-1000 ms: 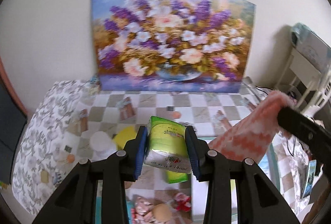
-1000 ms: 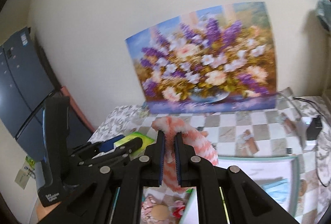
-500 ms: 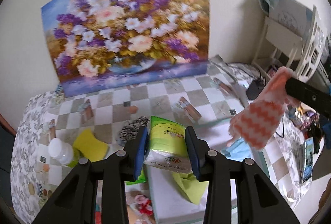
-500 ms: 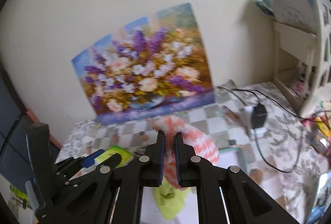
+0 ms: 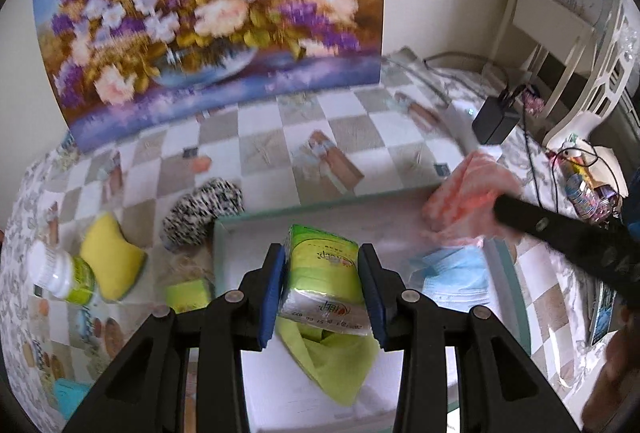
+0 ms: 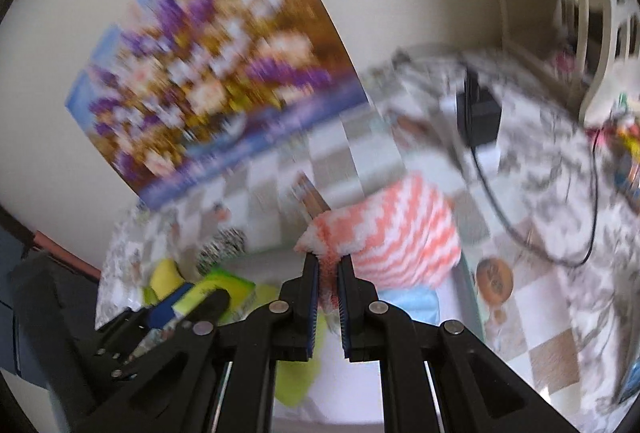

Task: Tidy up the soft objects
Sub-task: 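Lift and carry the tissue pack and striped towel over the tray with both tools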

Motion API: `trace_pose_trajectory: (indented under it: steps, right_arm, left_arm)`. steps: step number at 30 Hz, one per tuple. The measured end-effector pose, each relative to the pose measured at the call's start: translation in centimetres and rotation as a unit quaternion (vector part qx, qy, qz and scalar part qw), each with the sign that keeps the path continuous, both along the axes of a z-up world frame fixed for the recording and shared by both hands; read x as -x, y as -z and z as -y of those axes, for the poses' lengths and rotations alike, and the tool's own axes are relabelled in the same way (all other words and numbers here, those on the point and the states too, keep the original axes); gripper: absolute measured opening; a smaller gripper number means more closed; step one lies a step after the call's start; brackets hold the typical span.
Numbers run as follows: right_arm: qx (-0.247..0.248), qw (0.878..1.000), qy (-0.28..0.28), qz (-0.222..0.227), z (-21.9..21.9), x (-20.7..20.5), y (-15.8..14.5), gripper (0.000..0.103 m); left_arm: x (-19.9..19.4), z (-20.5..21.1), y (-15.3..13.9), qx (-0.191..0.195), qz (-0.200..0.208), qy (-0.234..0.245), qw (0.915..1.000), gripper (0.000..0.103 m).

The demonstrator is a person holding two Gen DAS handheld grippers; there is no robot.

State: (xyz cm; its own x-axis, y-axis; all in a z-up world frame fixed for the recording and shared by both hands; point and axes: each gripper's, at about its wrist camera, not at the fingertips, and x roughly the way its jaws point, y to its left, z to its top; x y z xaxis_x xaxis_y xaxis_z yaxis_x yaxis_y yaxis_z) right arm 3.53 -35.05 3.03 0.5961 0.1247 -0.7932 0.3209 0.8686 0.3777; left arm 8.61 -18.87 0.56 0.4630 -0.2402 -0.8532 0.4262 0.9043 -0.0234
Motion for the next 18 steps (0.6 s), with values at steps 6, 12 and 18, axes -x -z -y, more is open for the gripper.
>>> trace_pose_trajectory:
  steps: [6,12,18]
  right_arm:
    - [-0.010,0.998,-0.019,-0.067,-0.8,-1.2,4.8,0.010]
    - [-0.010,0.993,-0.029,-0.117,-1.7,-1.4,7.7,0.010]
    - [0.005,0.988,-0.035,-0.152,-2.3,-1.7,9.1,0.014]
  left_arm:
    - [-0.4,0.8,2.7,-0.008,-0.024,-0.002,0.9997,0.039]
    - [-0.5,1.5,5.2,-0.030,-0.048,0.002,0.9984,0.039]
    - [-0.4,1.7,6.0,-0.039,-0.058,0.003,0.9976,0.039]
